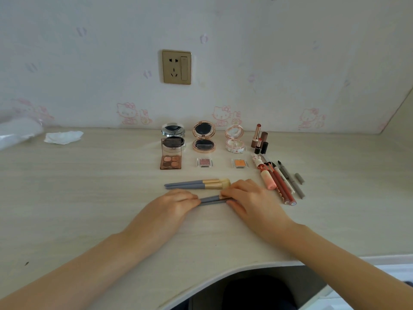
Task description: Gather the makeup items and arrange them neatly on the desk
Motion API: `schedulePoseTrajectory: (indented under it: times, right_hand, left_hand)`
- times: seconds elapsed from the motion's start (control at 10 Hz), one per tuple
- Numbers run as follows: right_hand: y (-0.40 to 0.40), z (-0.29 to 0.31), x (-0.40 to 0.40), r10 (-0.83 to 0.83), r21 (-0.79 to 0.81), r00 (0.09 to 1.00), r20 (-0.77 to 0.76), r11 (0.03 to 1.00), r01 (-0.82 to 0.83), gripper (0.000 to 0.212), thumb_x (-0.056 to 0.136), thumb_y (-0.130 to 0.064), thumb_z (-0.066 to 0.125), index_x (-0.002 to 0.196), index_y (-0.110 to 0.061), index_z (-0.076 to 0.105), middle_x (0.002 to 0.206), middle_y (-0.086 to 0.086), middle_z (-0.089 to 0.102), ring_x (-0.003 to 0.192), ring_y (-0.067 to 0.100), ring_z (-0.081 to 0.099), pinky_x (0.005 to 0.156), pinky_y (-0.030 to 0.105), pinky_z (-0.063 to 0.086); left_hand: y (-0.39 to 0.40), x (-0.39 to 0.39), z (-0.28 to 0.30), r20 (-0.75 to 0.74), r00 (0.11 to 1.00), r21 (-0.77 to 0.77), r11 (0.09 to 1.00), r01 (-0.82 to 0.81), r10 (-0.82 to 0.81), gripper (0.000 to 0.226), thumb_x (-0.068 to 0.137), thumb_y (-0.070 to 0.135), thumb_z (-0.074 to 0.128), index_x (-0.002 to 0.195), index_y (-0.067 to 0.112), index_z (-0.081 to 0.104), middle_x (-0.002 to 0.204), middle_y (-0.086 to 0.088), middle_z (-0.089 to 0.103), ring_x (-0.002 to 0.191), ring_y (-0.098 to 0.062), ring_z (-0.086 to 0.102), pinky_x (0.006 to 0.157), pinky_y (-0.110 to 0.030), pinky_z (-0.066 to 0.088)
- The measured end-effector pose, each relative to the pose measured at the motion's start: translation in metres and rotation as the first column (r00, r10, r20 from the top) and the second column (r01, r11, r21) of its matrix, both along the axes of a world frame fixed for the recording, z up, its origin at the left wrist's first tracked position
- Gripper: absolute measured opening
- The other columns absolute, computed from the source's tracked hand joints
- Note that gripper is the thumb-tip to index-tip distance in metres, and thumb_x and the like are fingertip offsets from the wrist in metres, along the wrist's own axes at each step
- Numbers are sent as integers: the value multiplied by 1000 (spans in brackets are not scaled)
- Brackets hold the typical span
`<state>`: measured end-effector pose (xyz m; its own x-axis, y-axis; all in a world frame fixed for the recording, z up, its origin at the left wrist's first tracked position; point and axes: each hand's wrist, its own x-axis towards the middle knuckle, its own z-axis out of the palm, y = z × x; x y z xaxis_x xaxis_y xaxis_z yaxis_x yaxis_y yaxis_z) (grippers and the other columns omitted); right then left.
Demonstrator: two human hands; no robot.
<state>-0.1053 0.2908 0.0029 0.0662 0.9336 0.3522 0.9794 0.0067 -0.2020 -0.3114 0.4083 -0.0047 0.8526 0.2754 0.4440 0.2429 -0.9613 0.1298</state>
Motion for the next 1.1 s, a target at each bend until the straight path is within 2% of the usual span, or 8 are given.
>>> schedulePoseTrajectory:
  times: [0.1, 0.2, 0.3, 0.4, 0.6, 0.8, 0.9, 1.1]
  right_hand:
    - [7, -1, -8, -11, 29, 1000, 2, 1000, 11, 25, 95, -23, 55, 116, -21, 68, 110, -1, 62, 101, 24, 53, 83, 40, 46]
    - [16, 0, -16, -21, 41, 999, 31, 999, 20, 23, 95, -26, 55, 113, -23, 69, 111, -3, 60, 101, 23, 52, 83, 38, 44]
    - [25, 2, -20, -37, 44, 998, 54, 998, 35, 22, 95, -28, 52, 111, -23, 68, 111, -4, 59, 101, 22, 51, 82, 33, 40]
    - [32, 2, -21, -44, 33, 998, 44, 999, 43, 22, 96, -29, 50, 109, -22, 67, 109, -3, 58, 101, 21, 49, 82, 31, 38]
    - [37, 2, -23, -51, 25, 997, 62, 998, 50, 25, 97, -34, 48, 110, -22, 65, 110, -4, 57, 102, 19, 48, 84, 30, 38]
    - [32, 2, -23, -36, 58, 999, 7, 998, 35, 23, 93, -31, 57, 106, -15, 68, 107, 0, 58, 97, 22, 52, 82, 35, 45]
    - [23, 2, -19, -47, 103, 997, -57, 993, 52, 24, 94, -26, 56, 109, -12, 68, 110, 1, 60, 100, 20, 56, 80, 36, 51]
    - [-4, 12, -13, -88, 147, 989, -114, 984, 105, 29, 96, -27, 52, 121, -17, 62, 125, -4, 58, 117, 13, 53, 86, 28, 51]
  left_hand:
    - [11, -8, -2, 25, 1000, 54, 998, 13, -14, 40, 68, -5, 80, 103, 12, 74, 100, 2, 71, 99, -13, 61, 79, -24, 54]
    - [22, -12, -2, 34, 999, 102, 995, 4, -7, 39, 67, -5, 81, 102, 12, 74, 100, 3, 71, 99, -9, 50, 82, -21, 46]
    - [28, -14, -1, 29, 1000, 134, 991, -8, 4, 40, 68, -5, 80, 103, 13, 73, 103, 3, 69, 101, -11, 50, 84, -21, 44]
    - [30, -13, 3, 20, 1000, 149, 989, -21, 18, 39, 67, -5, 81, 101, 12, 74, 104, 2, 70, 99, -16, 58, 78, -25, 54]
    - [27, -7, 9, 75, 997, 95, 995, -40, 33, 12, 80, 10, 71, 92, 10, 77, 96, 0, 72, 92, -21, 67, 73, -31, 58]
    - [28, -7, 4, 87, 993, 47, 995, -83, 78, 21, 76, 8, 78, 97, 11, 76, 102, 0, 72, 95, -20, 66, 79, -31, 56]
    - [23, -8, 3, 104, 988, 12, 993, -114, 112, 25, 78, 11, 77, 103, 12, 74, 109, 1, 71, 100, -17, 65, 84, -29, 55]
    - [5, -9, 7, 144, 973, -114, 980, -165, 180, 24, 87, 16, 67, 110, 15, 71, 116, 5, 67, 111, -13, 60, 92, -30, 51]
